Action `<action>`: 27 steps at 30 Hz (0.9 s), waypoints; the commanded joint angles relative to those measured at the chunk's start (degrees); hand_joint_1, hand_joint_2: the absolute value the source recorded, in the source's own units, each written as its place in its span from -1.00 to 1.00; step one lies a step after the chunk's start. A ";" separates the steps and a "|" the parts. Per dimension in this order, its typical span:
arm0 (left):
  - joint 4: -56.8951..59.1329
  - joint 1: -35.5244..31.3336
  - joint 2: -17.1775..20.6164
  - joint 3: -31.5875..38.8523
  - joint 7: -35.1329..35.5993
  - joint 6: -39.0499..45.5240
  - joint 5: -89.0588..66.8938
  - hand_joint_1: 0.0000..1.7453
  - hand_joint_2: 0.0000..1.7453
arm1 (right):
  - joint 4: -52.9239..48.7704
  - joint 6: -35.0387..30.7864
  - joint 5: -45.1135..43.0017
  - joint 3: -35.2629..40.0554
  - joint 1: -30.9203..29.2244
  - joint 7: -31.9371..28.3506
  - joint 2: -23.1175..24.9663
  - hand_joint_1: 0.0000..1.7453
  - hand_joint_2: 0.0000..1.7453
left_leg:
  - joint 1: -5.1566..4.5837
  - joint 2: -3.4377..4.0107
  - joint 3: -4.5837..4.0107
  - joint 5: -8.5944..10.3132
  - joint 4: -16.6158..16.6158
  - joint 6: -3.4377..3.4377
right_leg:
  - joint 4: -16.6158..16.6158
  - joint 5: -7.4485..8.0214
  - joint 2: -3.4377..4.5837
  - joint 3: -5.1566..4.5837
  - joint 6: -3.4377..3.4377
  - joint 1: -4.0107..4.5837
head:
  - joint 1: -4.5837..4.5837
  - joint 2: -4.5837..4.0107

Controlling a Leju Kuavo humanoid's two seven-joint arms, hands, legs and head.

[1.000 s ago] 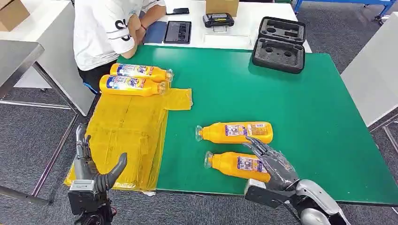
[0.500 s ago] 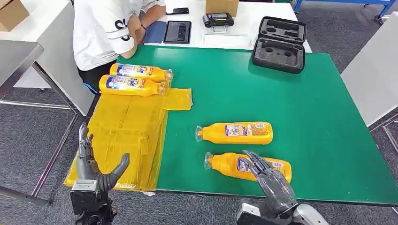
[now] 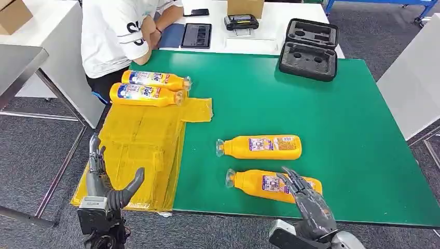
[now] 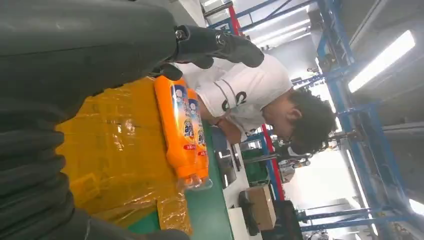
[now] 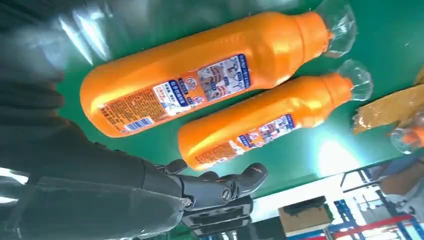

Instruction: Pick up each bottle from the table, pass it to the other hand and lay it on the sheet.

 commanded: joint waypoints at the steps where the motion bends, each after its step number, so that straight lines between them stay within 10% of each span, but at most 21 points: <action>1: 4.07 -1.68 0.77 -0.92 0.07 -0.73 0.73 -1.00 1.00 | 4.33 0.46 -1.95 -4.98 0.93 -0.13 0.48 -1.00 1.00 | 0.04 -0.05 0.49 -0.17 -0.09 -0.10 | -0.11 -0.17 -0.04 0.52 -0.11 0.04 | 0.02 0.00; 27: 5.56 -2.36 1.57 -1.56 -0.70 0.12 2.52 -1.00 1.00 | 16.15 4.94 -7.22 -4.49 -7.68 -1.99 -0.06 -1.00 1.00 | 0.06 0.13 0.38 -0.11 -0.09 -0.08 | -0.12 -0.06 0.13 0.37 -0.10 0.06 | 0.02 0.00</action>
